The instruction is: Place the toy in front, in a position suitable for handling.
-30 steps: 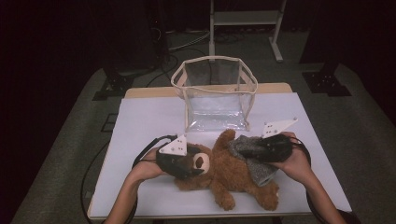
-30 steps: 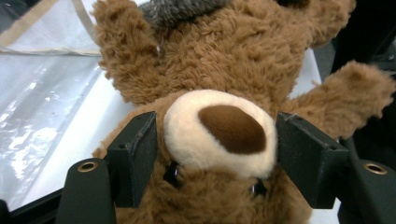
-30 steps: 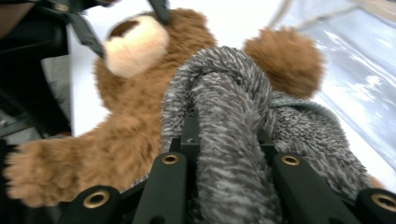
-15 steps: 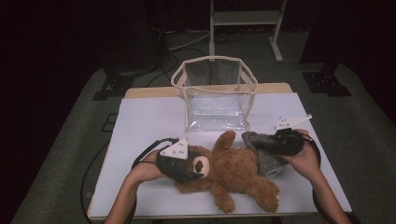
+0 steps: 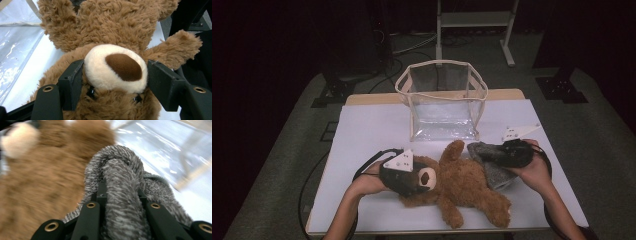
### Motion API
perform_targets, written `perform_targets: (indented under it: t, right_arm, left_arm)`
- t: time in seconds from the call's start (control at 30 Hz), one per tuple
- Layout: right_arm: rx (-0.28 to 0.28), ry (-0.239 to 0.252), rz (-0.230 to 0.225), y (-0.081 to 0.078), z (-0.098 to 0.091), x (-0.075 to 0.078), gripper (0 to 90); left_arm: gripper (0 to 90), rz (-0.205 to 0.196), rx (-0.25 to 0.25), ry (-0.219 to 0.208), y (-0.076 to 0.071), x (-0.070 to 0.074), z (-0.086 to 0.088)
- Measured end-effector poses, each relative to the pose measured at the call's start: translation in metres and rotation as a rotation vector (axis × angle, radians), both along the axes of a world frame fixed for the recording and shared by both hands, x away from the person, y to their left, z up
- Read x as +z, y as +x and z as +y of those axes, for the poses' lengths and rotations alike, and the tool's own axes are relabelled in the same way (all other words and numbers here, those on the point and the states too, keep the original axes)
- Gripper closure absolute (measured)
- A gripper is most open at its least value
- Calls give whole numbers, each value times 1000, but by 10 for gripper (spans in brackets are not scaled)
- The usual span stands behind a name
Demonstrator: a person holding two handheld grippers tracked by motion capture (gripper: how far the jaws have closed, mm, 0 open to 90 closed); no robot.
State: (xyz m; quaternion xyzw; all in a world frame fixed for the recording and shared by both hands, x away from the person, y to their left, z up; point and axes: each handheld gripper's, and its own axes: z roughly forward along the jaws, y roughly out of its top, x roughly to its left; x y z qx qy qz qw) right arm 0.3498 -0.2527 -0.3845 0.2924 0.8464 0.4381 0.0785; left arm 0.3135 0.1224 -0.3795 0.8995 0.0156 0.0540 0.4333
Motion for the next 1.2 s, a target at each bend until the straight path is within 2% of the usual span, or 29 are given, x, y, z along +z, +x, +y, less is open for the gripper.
perform_targets:
  t: [0.1,0.13,0.17,0.2,0.27,0.33,0.4,0.47,0.57,0.67,0.73,0.83,0.93,1.03,1.1,1.13,1.2]
  right_arm:
    - [-50,28,28,6,-17,-4,737]
    - [-48,40,32,6,-19,-3,736]
    - [-30,61,26,4,-19,2,734]
    - [-30,61,26,4,-19,2,734]
    - [26,85,17,-2,-13,9,734]
    - [69,83,5,-8,-5,16,734]
    - [98,83,-18,-15,3,20,734]
    - [105,98,-17,-20,8,20,734]
    - [97,75,5,-26,10,8,735]
    - [75,125,51,-27,-2,-8,735]
    - [46,117,70,-28,-12,-15,734]
    - [6,91,80,-29,-23,-20,734]
    - [-18,99,67,-30,-28,-14,734]
    - [13,154,35,-36,-25,-2,734]
    - [63,180,15,-43,-15,8,733]
    - [93,182,6,-46,-9,12,731]
    - [146,154,-10,-52,7,15,727]
  left_arm:
    - [317,6,5,-12,2,-1,1]
    - [318,9,7,-16,3,-2,2]
    - [319,7,10,-18,3,-2,2]
    - [319,5,15,-22,4,-2,2]
    - [319,3,41,-24,5,-2,1]
    - [319,-3,66,-25,7,-3,0]
    - [313,0,97,-29,9,-3,-1]
    - [304,-4,110,-30,10,-4,-1]
    - [286,-15,118,-33,10,-4,-1]
    - [271,-16,129,-41,11,-4,0]
    - [252,-21,143,-34,13,-3,1]
    - [212,-15,184,-39,15,-1,7]
    - [216,-14,187,-43,15,0,9]
    - [216,-4,178,-43,15,-3,7]
    - [214,7,179,-48,17,-6,5]
    - [206,9,180,-51,17,-7,5]
    - [203,6,178,-47,17,-6,6]
